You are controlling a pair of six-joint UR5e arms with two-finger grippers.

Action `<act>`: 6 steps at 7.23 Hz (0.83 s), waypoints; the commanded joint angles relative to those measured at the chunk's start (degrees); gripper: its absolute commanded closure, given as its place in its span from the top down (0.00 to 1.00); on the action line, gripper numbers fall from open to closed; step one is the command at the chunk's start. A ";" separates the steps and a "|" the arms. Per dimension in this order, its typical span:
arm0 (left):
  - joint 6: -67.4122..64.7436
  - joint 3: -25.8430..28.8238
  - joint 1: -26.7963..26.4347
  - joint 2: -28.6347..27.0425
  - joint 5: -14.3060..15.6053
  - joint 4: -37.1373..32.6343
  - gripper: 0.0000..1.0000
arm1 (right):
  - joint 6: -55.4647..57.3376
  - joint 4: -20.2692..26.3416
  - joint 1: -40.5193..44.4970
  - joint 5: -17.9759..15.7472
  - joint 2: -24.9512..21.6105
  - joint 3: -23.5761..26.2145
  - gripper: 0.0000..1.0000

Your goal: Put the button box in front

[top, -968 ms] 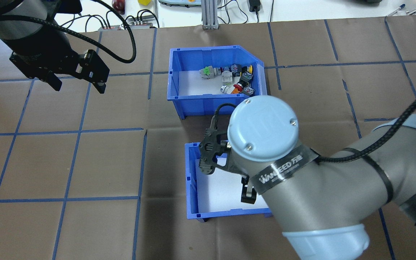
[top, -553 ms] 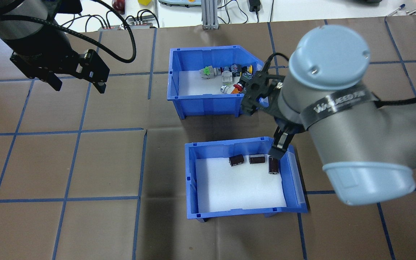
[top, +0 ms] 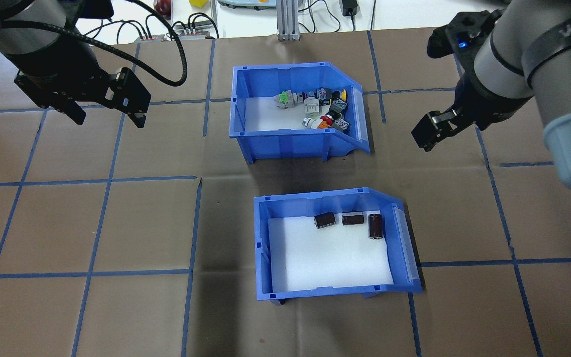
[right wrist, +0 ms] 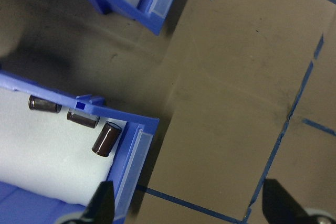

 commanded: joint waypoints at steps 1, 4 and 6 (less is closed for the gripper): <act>0.00 0.00 0.00 -0.07 0.00 0.00 0.99 | 12.04 6.05 -0.88 1.67 3.26 -5.23 1.00; 0.00 0.00 0.00 -0.07 0.00 0.00 0.99 | 16.46 16.00 -1.06 1.68 10.21 -14.21 1.00; 0.00 0.00 0.00 -0.07 0.00 0.00 0.99 | 16.46 16.02 -0.97 1.51 10.66 -14.14 1.00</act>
